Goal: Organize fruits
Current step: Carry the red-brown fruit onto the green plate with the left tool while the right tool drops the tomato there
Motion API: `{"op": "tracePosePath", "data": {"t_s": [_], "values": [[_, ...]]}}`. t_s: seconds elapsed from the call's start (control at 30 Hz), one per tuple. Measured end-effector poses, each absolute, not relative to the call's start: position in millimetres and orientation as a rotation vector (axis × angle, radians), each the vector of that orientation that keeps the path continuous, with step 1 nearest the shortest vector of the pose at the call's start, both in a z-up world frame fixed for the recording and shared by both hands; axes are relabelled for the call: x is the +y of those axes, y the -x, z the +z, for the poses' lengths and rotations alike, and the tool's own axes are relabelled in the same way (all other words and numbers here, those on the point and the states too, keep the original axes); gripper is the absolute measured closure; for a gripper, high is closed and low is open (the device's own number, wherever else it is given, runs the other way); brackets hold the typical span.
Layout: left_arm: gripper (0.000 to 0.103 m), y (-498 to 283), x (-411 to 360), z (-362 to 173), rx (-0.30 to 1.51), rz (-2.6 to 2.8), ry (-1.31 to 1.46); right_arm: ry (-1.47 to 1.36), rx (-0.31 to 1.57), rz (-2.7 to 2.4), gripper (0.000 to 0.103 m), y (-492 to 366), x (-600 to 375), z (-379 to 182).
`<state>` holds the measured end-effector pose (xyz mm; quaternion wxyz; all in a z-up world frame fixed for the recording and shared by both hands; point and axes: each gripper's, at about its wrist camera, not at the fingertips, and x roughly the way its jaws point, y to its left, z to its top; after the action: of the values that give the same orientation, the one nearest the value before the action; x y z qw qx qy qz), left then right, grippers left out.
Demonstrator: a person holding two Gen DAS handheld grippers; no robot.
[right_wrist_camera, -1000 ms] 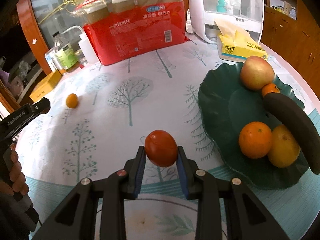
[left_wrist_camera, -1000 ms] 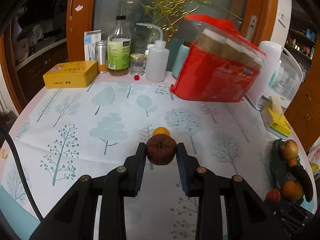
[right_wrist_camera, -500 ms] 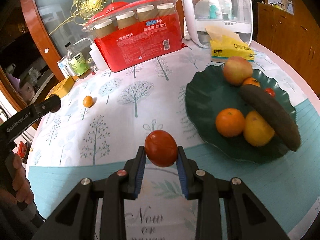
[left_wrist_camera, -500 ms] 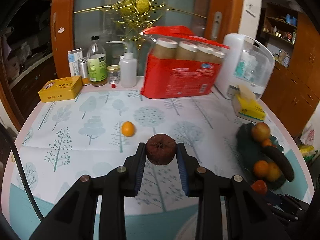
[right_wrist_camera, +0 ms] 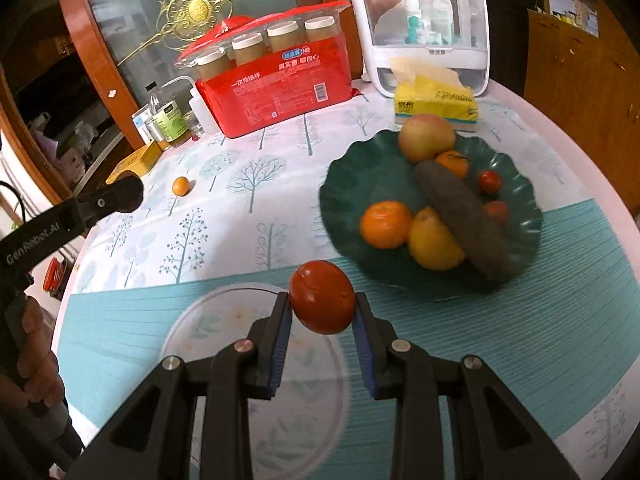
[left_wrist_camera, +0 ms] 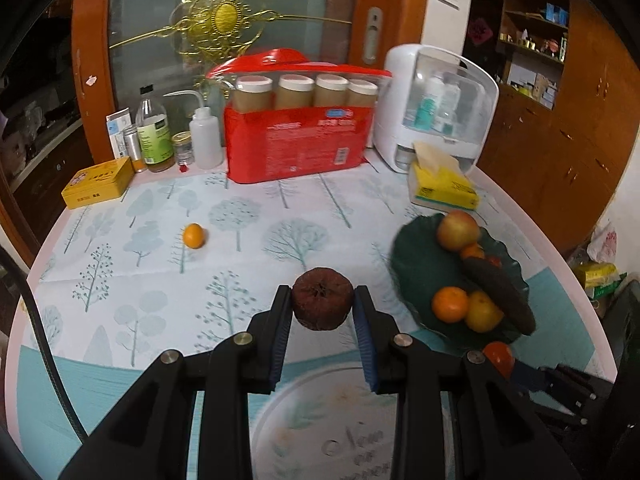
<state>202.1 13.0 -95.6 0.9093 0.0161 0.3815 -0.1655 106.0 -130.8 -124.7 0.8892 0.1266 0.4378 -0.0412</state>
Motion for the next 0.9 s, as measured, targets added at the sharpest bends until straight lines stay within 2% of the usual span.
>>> {"op": "tracePosePath", "data": {"t_s": [0.43,0.9], "values": [[0.074,-183.8,-67.5,-84.3,0.768,-0.304,-0.028,-0.167,0.882,0.008,0.072,-82.1,-204.3,-106.6],[0.074,-204.6,-131.2,-89.4,0.801,-0.297,-0.019,-0.194,0.910,0.017,0.072,-86.7,-271.5,-118.6]]}}
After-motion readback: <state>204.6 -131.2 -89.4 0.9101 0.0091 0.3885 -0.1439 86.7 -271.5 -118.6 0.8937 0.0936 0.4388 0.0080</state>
